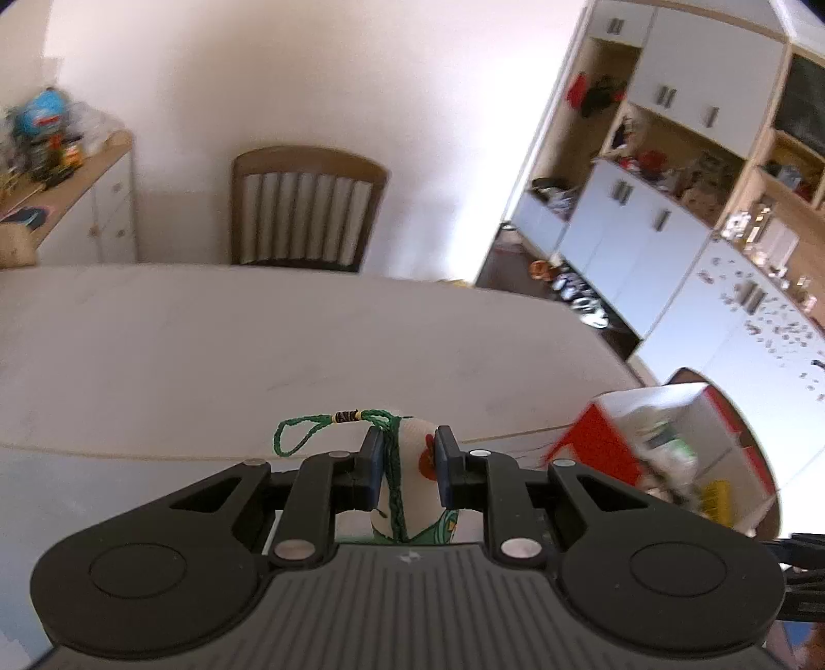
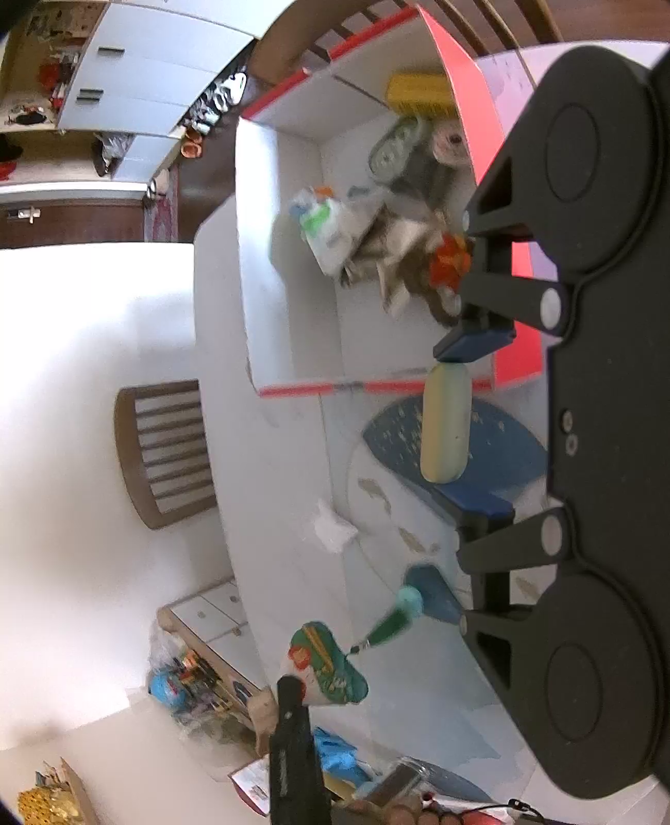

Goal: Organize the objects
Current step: 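Carry the pouch and cream soap over the red shoebox with both grippers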

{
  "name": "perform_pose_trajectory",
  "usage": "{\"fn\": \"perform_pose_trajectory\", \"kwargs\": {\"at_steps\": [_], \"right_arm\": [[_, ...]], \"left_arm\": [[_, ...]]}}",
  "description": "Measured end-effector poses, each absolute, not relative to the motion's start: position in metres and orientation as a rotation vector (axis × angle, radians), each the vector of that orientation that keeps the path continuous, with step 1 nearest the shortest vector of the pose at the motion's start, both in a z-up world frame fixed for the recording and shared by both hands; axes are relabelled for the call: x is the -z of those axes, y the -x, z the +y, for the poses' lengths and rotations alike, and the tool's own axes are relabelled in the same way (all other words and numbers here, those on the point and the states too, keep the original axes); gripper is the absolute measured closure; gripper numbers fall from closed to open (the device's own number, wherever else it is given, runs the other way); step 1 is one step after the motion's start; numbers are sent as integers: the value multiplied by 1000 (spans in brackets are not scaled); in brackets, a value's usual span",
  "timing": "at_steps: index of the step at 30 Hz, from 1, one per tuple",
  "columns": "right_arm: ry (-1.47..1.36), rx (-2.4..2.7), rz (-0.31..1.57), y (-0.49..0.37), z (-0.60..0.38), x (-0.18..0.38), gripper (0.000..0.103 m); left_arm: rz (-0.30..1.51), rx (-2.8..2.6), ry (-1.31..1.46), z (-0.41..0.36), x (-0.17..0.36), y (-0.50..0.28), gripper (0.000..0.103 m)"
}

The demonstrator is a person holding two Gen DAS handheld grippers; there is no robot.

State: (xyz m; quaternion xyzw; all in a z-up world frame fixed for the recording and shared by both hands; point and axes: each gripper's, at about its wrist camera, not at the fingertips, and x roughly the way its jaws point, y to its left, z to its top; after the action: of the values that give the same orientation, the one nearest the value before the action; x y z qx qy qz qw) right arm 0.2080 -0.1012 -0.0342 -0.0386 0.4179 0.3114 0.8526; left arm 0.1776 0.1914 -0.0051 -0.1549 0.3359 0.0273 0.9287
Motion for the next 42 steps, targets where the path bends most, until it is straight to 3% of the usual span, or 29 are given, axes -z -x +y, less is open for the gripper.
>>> {"fn": "perform_pose_trajectory", "kwargs": {"at_steps": [21,32,42], "right_arm": [[123,-578,856,-283,-194,42,53],[163,-602,870,-316,-219,58,53],[270,-676,911,-334,-209,82,53]], "left_arm": [[651,228,268,18,-48,-248,84],[741,287,243,-61,-17,-274,84],[876,262,228,-84,38,-302,83]]}}
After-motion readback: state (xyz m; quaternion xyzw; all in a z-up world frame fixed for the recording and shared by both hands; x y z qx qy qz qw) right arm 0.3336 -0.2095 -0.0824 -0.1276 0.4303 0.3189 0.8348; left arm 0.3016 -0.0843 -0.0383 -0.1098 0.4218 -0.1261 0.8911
